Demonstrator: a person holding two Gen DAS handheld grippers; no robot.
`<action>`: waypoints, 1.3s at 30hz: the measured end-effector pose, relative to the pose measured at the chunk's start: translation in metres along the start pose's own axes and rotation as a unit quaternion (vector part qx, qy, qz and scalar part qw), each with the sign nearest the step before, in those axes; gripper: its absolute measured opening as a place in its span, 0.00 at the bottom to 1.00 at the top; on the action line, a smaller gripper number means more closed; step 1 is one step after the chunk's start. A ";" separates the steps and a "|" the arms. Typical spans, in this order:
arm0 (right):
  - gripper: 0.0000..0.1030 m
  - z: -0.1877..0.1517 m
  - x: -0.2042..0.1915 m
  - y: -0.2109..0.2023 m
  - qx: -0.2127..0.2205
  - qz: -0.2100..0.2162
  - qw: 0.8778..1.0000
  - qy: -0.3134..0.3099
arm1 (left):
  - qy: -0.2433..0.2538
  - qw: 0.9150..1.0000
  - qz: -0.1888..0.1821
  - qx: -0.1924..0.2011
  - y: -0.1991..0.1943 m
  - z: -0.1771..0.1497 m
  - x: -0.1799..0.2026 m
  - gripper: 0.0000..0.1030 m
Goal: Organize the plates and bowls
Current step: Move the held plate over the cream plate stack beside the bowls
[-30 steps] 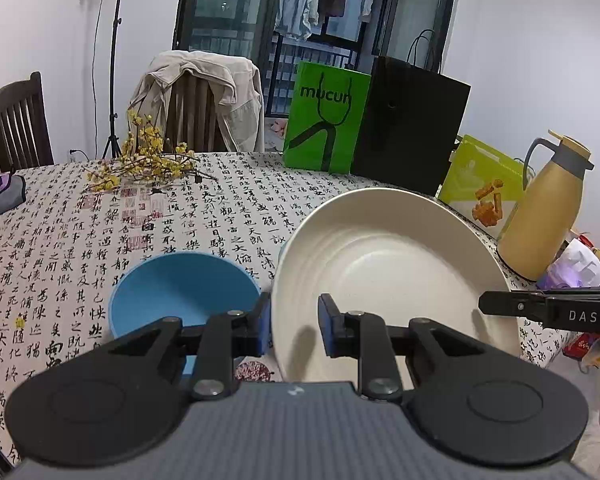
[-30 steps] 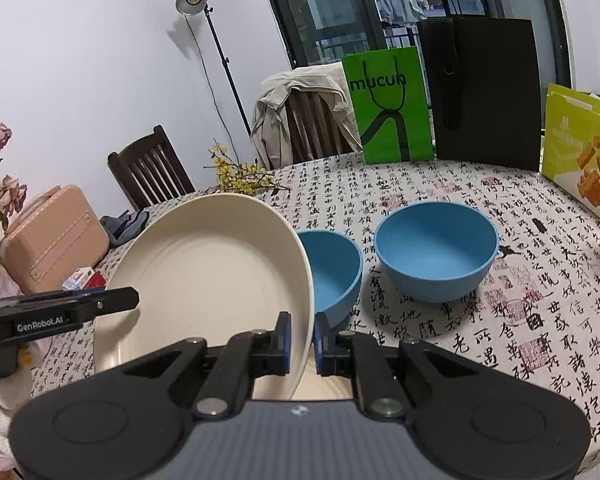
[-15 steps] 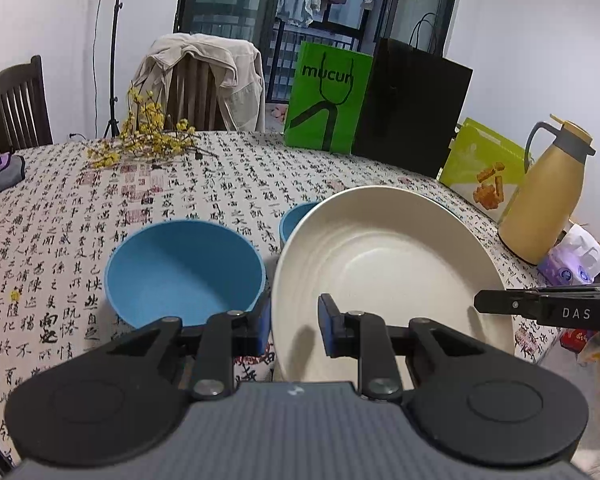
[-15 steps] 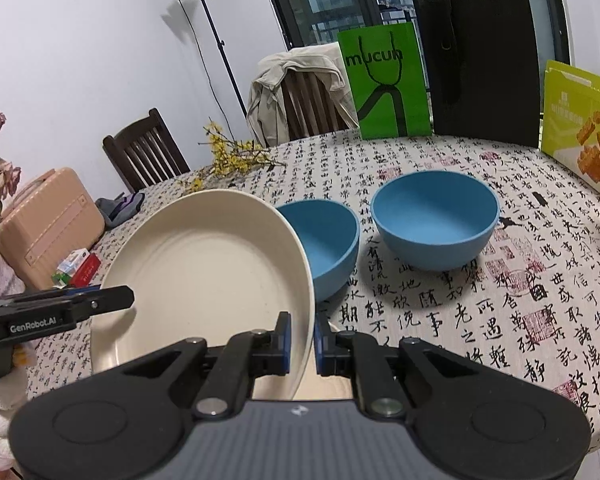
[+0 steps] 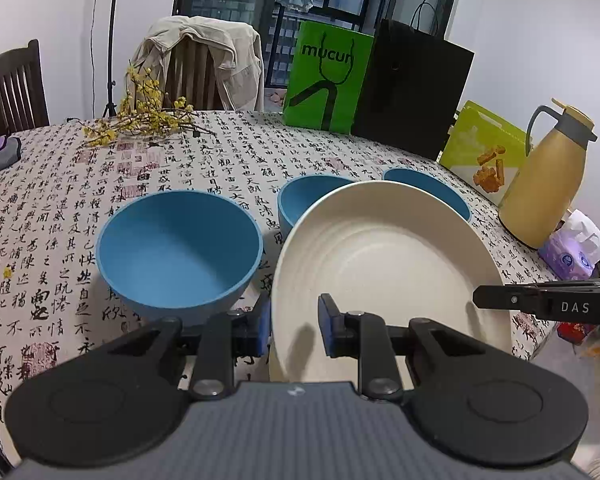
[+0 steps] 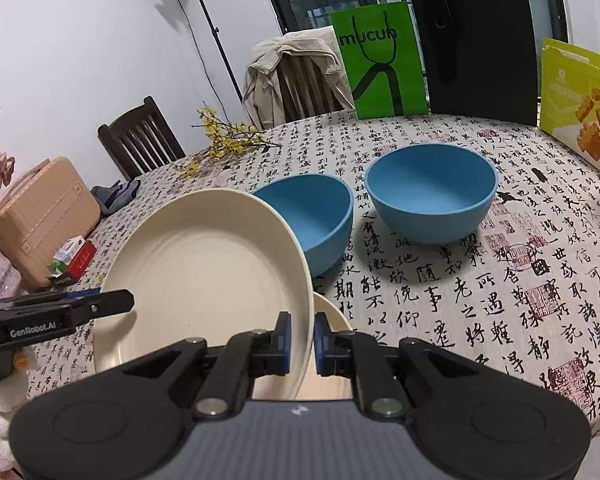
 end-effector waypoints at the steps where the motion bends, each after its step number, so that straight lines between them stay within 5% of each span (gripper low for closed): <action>1: 0.11 -0.001 0.000 0.000 -0.001 -0.001 1.000 0.000 | 0.000 1.000 0.000 -0.001 0.001 -0.001 0.000 0.24; 39: 0.11 -0.019 0.021 0.021 -0.030 -0.020 0.999 0.008 | -0.005 0.999 -0.014 -0.047 0.031 -0.024 0.006 0.24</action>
Point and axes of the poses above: each gripper's, at about its wrist camera, not at the fingertips, and y roughly the way its jaws point, x to its right, z to its top, the point moved 4 cm from there along y, roughly the way its jaws point, and after that the axes turned 14 degrees about y, right-handed, at the moved point
